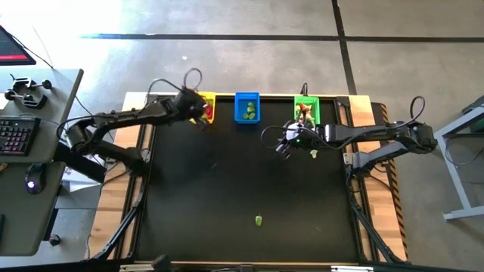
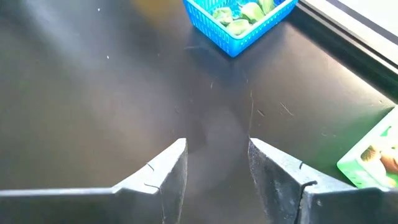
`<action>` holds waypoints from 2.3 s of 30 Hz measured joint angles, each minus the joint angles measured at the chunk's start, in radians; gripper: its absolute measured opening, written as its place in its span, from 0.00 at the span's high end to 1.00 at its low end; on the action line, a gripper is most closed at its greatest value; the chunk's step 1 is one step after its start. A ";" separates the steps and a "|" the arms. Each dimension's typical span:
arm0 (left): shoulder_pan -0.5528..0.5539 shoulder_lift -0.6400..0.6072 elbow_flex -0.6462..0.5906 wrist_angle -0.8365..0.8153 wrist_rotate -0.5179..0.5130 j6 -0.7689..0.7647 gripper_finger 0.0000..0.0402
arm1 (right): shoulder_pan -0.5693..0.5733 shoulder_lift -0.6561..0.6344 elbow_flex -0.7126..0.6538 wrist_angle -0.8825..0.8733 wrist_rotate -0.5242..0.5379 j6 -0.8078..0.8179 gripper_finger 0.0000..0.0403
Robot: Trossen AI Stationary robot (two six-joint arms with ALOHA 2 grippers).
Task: Sort produce into baskets
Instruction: Put the red chili pepper into the yellow bin, then put the green chili pepper into the blue bin
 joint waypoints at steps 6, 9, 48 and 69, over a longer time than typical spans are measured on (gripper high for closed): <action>0.123 0.027 0.000 0.006 0.060 -0.016 0.93 | 0.000 0.000 0.000 0.014 0.000 -0.001 0.60; 0.162 0.073 0.000 0.009 0.111 -0.018 0.93 | 0.000 0.000 0.000 0.017 0.000 -0.001 0.60; -0.115 0.056 -0.262 0.697 0.160 -0.052 0.69 | 0.338 0.216 0.018 0.255 -0.146 -0.030 0.37; -0.321 0.025 -0.293 0.768 0.104 0.026 0.69 | 0.621 0.569 0.332 0.100 -0.219 -0.171 0.36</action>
